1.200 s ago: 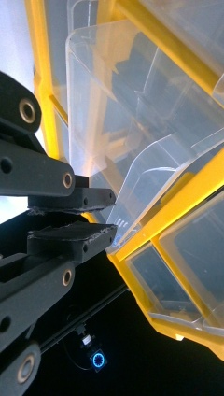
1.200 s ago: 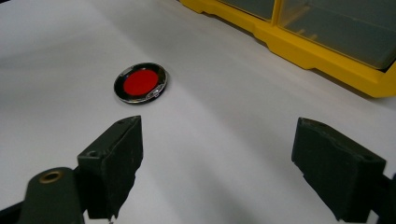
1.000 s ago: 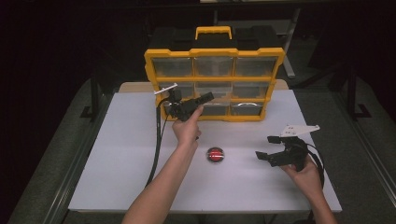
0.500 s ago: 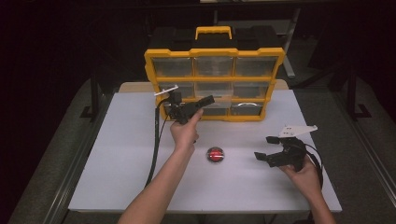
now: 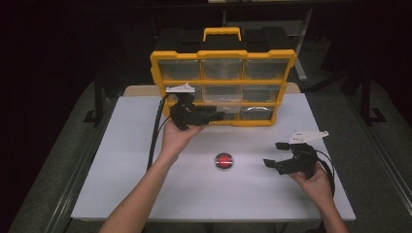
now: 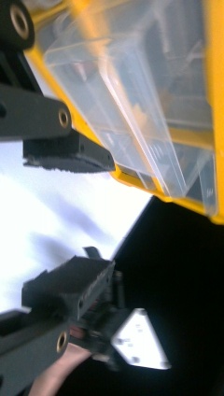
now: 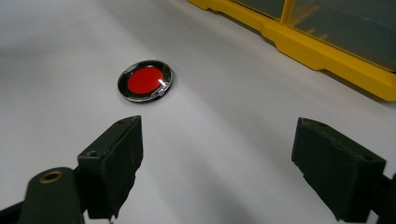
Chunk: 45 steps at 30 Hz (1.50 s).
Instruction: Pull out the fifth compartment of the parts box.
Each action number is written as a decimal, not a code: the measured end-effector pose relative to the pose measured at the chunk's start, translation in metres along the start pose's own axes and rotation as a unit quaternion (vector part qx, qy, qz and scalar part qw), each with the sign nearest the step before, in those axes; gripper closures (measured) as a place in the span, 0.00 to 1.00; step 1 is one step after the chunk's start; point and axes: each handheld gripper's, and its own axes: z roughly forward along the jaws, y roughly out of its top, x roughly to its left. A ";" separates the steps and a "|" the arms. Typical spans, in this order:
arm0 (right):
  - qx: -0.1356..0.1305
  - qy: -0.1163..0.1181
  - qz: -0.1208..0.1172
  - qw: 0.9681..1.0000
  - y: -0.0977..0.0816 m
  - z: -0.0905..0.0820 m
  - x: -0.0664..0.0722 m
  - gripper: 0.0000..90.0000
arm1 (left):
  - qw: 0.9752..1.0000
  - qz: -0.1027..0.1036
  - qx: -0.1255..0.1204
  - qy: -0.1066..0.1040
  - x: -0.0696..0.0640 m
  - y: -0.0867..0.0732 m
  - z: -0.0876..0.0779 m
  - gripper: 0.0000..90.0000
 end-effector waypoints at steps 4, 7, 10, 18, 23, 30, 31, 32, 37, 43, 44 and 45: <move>-0.001 0.000 0.002 1.000 0.000 -0.001 0.000 0.17 | 0.997 0.069 0.023 0.018 -0.010 0.014 -0.004 0.40; -0.002 0.001 0.002 1.000 -0.001 -0.002 -0.001 0.18 | 0.992 0.117 0.038 0.019 -0.015 0.027 -0.006 0.35; -0.004 0.002 0.008 1.000 -0.001 -0.003 -0.001 0.18 | 0.984 0.169 0.054 0.028 -0.017 0.040 -0.007 0.34; -0.007 0.005 0.008 1.000 -0.002 -0.004 -0.003 0.18 | 0.965 0.231 0.119 0.021 -0.008 0.070 0.002 0.37; -0.008 0.007 0.007 1.000 -0.002 -0.003 -0.003 0.18 | 0.956 0.248 0.156 0.018 0.001 0.079 0.016 0.43; -0.008 0.012 0.007 1.000 -0.001 -0.003 -0.002 0.18 | 0.946 0.257 0.195 0.022 0.012 0.079 0.034 0.51; -0.008 0.012 0.006 1.000 -0.001 -0.003 -0.002 0.18 | 0.946 0.255 0.200 0.027 0.013 0.078 0.035 0.52; -0.007 0.012 0.006 1.000 -0.001 -0.003 -0.002 0.18 | 0.947 0.251 0.199 0.025 0.015 0.077 0.037 0.52; -0.008 0.013 0.003 1.000 -0.001 -0.003 -0.002 0.18 | 0.945 0.246 0.213 0.027 0.026 0.074 0.044 0.61; -0.008 0.014 0.002 1.000 -0.001 -0.003 -0.002 0.18 | 0.941 0.249 0.230 0.021 0.029 0.072 0.048 0.71; -0.008 0.014 0.002 1.000 -0.001 -0.003 -0.002 0.18 | 0.940 0.252 0.231 0.021 0.030 0.072 0.049 0.72; -0.008 0.014 0.002 1.000 -0.001 -0.003 -0.002 0.18 | 0.939 0.252 0.234 0.020 0.030 0.072 0.049 0.73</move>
